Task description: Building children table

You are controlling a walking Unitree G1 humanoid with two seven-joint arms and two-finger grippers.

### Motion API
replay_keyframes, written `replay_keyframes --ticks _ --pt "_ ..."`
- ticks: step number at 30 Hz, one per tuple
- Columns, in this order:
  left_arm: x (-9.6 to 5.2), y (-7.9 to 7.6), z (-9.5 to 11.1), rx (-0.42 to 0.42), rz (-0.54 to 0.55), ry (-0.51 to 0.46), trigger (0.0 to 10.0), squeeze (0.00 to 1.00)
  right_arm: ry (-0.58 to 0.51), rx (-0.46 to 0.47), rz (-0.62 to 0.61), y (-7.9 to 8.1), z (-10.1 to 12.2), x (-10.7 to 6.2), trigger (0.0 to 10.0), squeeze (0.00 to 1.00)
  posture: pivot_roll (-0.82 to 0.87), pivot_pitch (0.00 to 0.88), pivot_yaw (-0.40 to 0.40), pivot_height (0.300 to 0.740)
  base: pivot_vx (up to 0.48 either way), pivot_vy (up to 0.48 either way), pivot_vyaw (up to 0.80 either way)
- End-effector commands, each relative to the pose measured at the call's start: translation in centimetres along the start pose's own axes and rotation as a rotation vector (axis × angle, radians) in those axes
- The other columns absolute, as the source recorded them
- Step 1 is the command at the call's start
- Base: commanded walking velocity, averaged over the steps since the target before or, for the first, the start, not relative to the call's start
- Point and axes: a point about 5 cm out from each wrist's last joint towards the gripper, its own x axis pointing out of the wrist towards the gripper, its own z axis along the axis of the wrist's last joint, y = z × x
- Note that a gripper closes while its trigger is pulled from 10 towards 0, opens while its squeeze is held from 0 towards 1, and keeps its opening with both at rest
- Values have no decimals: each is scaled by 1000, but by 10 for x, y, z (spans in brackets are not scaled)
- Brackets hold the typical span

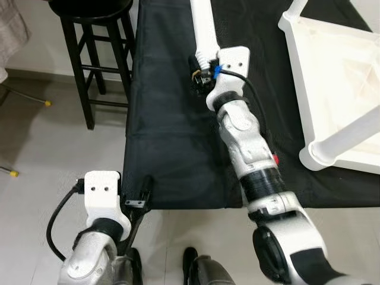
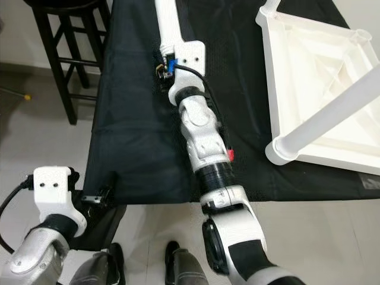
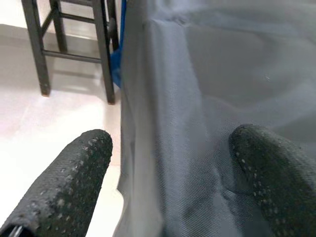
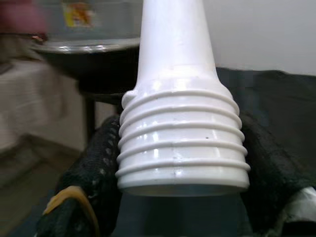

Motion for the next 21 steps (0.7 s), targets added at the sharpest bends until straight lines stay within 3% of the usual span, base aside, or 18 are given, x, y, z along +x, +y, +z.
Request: replay_keyframes --ticks 1,5,8,12,13,14,15,21 --pt "6 20 -8 28 48 36 10000 0 -29 93 130 6 3 -12 0 0 91 289 -146 740 0 0 0" --pt "17 39 -5 72 70 19 10000 0 -46 154 237 11 5 -24 0 0 89 283 -145 740 0 0 0" --pt "20 44 -4 81 74 15 10000 0 -43 162 263 13 4 -26 0 0 90 279 -145 740 0 0 0" --pt "30 66 2 74 103 0 10000 0 -31 199 370 20 2 -39 0 0 93 275 -147 740 0 0 0" --pt "32 72 6 58 105 -8 10000 333 -21 225 405 21 1 -44 0 0 95 275 -148 740 0 0 0" --pt "32 72 6 58 105 -8 10000 333 -21 225 405 21 1 -44 0 0 95 275 -148 740 0 0 0" --pt "34 75 8 47 105 -14 10000 1000 -15 243 426 22 1 -46 0 0 95 274 -147 740 0 0 0" --pt "44 92 24 -20 117 -70 10000 1000 35 314 520 21 -3 -62 0 0 93 274 -151 740 0 0 0"
